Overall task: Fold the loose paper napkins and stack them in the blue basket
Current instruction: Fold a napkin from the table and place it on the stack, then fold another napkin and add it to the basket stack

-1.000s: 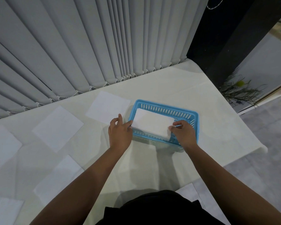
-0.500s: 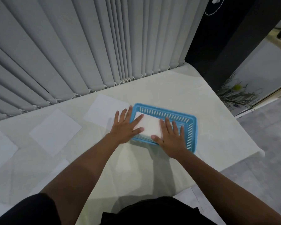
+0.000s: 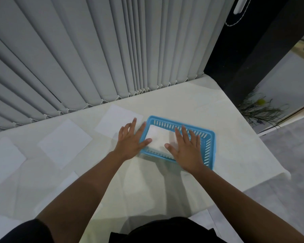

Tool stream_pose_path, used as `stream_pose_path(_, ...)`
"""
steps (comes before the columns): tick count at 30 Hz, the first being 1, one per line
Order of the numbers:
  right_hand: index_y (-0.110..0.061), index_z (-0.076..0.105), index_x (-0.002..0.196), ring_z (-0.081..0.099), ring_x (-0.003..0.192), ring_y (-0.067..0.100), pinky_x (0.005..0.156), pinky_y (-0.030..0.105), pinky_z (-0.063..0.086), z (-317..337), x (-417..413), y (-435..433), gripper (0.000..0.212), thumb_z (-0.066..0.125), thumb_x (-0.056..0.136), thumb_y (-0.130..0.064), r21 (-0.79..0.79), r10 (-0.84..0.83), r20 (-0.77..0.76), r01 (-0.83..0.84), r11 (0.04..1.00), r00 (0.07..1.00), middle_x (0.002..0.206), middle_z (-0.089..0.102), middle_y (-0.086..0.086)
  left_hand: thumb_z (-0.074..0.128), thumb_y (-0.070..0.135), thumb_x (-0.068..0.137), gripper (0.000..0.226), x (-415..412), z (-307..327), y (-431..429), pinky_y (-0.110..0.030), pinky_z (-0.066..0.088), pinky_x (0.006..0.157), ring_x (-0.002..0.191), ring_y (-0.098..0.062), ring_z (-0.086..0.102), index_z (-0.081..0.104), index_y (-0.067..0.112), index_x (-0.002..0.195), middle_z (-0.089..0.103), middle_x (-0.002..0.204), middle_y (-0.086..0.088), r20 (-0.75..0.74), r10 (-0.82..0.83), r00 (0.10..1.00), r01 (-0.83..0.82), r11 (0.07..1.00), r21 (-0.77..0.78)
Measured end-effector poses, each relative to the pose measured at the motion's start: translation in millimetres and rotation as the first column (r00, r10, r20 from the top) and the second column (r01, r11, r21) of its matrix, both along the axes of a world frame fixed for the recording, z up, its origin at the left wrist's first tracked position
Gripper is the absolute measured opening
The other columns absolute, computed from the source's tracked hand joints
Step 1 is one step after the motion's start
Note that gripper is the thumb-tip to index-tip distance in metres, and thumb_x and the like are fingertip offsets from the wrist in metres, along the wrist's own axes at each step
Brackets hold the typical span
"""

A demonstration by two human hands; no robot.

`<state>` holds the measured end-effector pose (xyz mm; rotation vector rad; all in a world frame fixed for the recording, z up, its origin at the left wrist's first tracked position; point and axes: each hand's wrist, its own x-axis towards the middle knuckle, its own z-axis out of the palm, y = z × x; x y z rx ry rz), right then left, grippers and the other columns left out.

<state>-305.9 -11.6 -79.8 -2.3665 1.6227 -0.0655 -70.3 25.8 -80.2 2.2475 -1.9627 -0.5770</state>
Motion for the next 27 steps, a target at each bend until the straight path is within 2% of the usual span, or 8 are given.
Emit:
stream_pose_path(3,-0.025,0.014,0.152,0.006,0.147,0.031,0.118,0.051,-0.001,16.3,20.4,-18.3,0.071,0.027,0.093,-0.063,-0.038,0.034,0.045,-0.032,0.999,0.998,0.162,0.006,0.002,0.031,0.063,0.092,0.066,19.2,5.2,-0.6,-0.046,0.01,0.118,0.145,-0.031,0.013,0.019,0.033,0.15,0.009,0.161,-0.004,-0.005,0.201,0.98,-0.2,0.974,-0.104)
stream_pose_path(6,-0.024,0.02,0.151,0.009,0.146,0.031,0.118,0.052,0.002,25.4,58.4,-39.6,0.065,0.036,0.095,-0.053,-0.072,0.101,0.055,-0.097,0.993,0.993,0.162,0.009,0.003,0.041,0.049,0.095,0.059,44.8,9.1,-4.6,-0.046,0.022,0.114,0.14,-0.035,0.024,0.031,0.023,0.147,0.023,0.157,-0.009,0.074,0.342,0.937,-0.327,0.931,-0.16)
stream_pose_path(12,-0.023,0.02,0.15,0.006,0.147,0.029,0.118,0.052,0.0,16.0,156.4,-76.3,0.061,0.038,0.095,-0.042,-0.007,0.272,-0.044,-0.272,0.962,0.961,0.162,0.005,0.002,0.05,0.039,0.093,0.061,91.4,7.1,-17.4,-0.042,0.028,0.11,0.136,-0.034,0.03,0.029,0.016,0.145,0.029,0.153,-0.012,0.145,0.489,0.86,-0.487,0.872,-0.053)
stream_pose_path(18,-0.021,0.025,0.148,0.009,0.146,0.03,0.118,0.052,0.002,-2.1,232.2,-107.8,0.057,0.04,0.094,-0.034,0.102,0.452,-0.129,-0.442,0.891,0.883,0.161,0.011,0.003,0.05,0.043,0.092,0.056,119.9,-3.9,-32.5,-0.042,0.037,0.101,0.126,-0.032,0.043,0.036,0.013,0.138,0.049,0.137,-0.012,0.156,0.549,0.821,-0.564,0.822,0.073)
stream_pose_path(21,-0.02,0.022,0.149,0.009,0.146,0.031,0.118,0.052,0.003,-11.4,254.6,-119.3,0.06,0.041,0.094,-0.032,0.17,0.524,-0.166,-0.499,0.85,0.835,0.162,0.009,0.003,0.056,0.04,0.09,0.057,125.6,-11.2,-38.6,-0.042,0.043,0.095,0.122,-0.031,0.048,0.036,0.013,0.137,0.048,0.133,-0.012,0.087,0.574,0.814,-0.581,0.806,0.115)
stream_pose_path(24,-0.021,0.018,0.15,0.01,0.145,0.031,0.118,0.05,0.005,-18.4,269.8,-128.4,0.062,0.042,0.093,-0.025,0.198,0.565,-0.153,-0.535,0.821,0.811,0.162,0.009,0.002,0.064,0.031,0.087,0.06,132.5,-15.8,-44.8,-0.043,0.047,0.09,0.117,-0.031,0.053,0.036,0.014,0.137,0.048,0.131,-0.012,-0.072,0.626,0.777,-0.61,0.776,0.164)
stream_pose_path(27,-0.025,0.014,0.152,0.013,0.145,0.032,0.118,0.048,0.009,-21.5,281.4,-139.0,0.068,0.043,0.091,-0.017,0.192,0.594,-0.115,-0.569,0.8,0.796,0.161,0.011,0.002,0.062,0.021,0.086,0.041,143.6,-17.2,-50.5,-0.039,0.047,0.089,0.113,-0.031,0.057,0.049,0.01,0.124,0.06,0.12,-0.011,-0.147,0.596,0.789,-0.569,0.8,0.188)
